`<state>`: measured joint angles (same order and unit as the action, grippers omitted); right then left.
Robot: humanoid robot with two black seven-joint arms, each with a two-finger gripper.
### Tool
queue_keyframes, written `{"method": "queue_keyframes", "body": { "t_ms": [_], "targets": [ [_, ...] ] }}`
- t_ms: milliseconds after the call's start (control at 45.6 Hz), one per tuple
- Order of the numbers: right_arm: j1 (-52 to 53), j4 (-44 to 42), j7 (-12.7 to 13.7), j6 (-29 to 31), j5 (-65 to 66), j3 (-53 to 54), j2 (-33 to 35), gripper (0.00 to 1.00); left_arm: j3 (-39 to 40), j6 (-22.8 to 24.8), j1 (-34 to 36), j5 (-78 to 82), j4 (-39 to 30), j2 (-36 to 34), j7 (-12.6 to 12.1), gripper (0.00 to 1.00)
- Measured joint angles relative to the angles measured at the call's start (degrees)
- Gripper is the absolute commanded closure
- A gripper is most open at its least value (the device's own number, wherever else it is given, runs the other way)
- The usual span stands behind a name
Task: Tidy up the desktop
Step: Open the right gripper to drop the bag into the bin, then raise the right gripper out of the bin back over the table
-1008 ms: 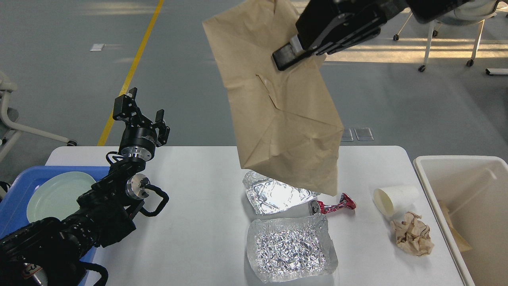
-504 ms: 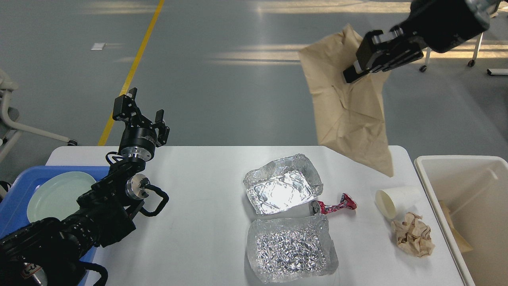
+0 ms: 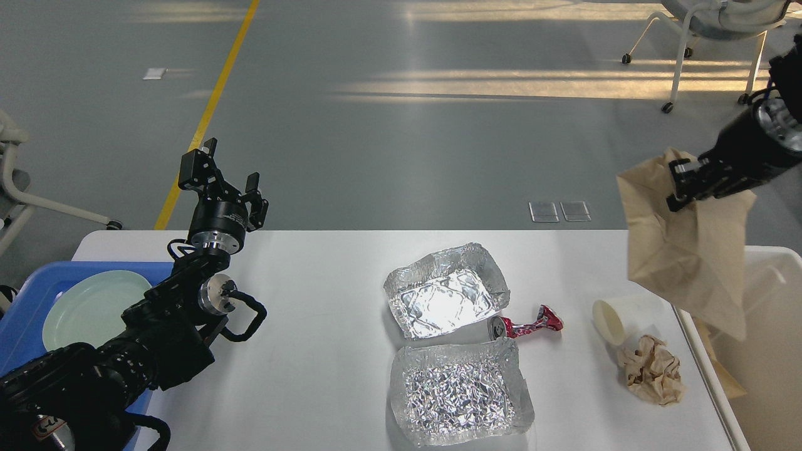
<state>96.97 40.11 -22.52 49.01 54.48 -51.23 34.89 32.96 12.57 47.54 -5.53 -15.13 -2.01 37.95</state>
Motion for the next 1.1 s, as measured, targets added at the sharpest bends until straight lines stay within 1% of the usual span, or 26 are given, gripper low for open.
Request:
{"method": "queue_keyframes", "body": {
  "t_ms": [153, 285, 307, 351, 373, 438, 460, 482, 504, 548, 592, 635, 789, 920, 1008, 1096],
  "targets": [
    [-9.9, -11.5, 0.0, -9.9, -1.1, -6.6, -2.4, 1.0, 0.0, 0.0, 0.0, 0.0, 0.0, 0.0, 0.0, 0.0],
    [-17.0, -17.9, 0.0, -15.0, -1.4, -8.6, -3.5, 1.0, 0.0, 0.0, 0.0, 0.0, 0.0, 0.0, 0.0, 0.0],
    [-18.1, -18.7, 0.0, -15.6, -1.5, -8.8, -3.6, 0.93, 0.0, 0.0, 0.0, 0.0, 0.0, 0.0, 0.0, 0.0],
    [-19.7, -19.6, 0.0, -16.6, -1.5, -8.9, -3.6, 0.66, 0.0, 0.0, 0.0, 0.0, 0.0, 0.0, 0.0, 0.0],
    [-20.6, -20.1, 0.1, -17.1, -1.5, -8.9, -3.7, 0.59, 0.0, 0.0, 0.0, 0.0, 0.0, 0.0, 0.0, 0.0],
    [-22.7, -21.0, 0.7, -18.5, -1.5, -9.0, -3.8, 0.55, 0.0, 0.0, 0.0, 0.0, 0.0, 0.0, 0.0, 0.0],
    [-23.5, -21.2, 1.0, -19.2, -1.5, -9.0, -3.8, 0.51, 0.0, 0.0, 0.0, 0.0, 0.0, 0.0, 0.0, 0.0],
    [-24.2, -21.4, 1.4, -19.8, -1.6, -9.0, -3.9, 0.43, 0.0, 0.0, 0.0, 0.0, 0.0, 0.0, 0.0, 0.0],
    [-25.0, -21.6, 1.8, -20.6, -1.7, -9.0, -3.9, 0.34, 0.0, 0.0, 0.0, 0.0, 0.0, 0.0, 0.0, 0.0],
    [-26.1, -21.9, 2.5, -22.0, -1.9, -9.0, -3.9, 0.2, 0.0, 0.0, 0.0, 0.0, 0.0, 0.0, 0.0, 0.0],
    [-27.3, -22.4, 3.0, -23.4, -2.3, -9.1, -3.9, 0.11, 0.0, 0.0, 0.0, 0.0, 0.0, 0.0, 0.0, 0.0],
    [-28.2, -22.9, 3.3, -24.3, -2.8, -9.1, -3.9, 0.05, 0.0, 0.0, 0.0, 0.0, 0.0, 0.0, 0.0, 0.0],
    [-29.4, -23.8, 3.5, -25.2, -5.1, -9.1, -3.9, 0.02, 0.0, 0.0, 0.0, 0.0, 0.0, 0.0, 0.0, 0.0],
    [-29.3, -24.0, 3.6, -25.3, -5.9, -8.9, -4.0, 0.02, 0.0, 0.0, 0.0, 0.0, 0.0, 0.0, 0.0, 0.0],
    [-28.1, -23.3, 3.6, -25.0, -7.0, -8.3, -4.0, 0.02, 0.0, 0.0, 0.0, 0.0, 0.0, 0.0, 0.0, 0.0],
    [-25.1, -20.8, 3.5, -24.8, -8.4, -7.9, -4.1, 0.02, 0.0, 0.0, 0.0, 0.0, 0.0, 0.0, 0.0, 0.0]
  ]
}}
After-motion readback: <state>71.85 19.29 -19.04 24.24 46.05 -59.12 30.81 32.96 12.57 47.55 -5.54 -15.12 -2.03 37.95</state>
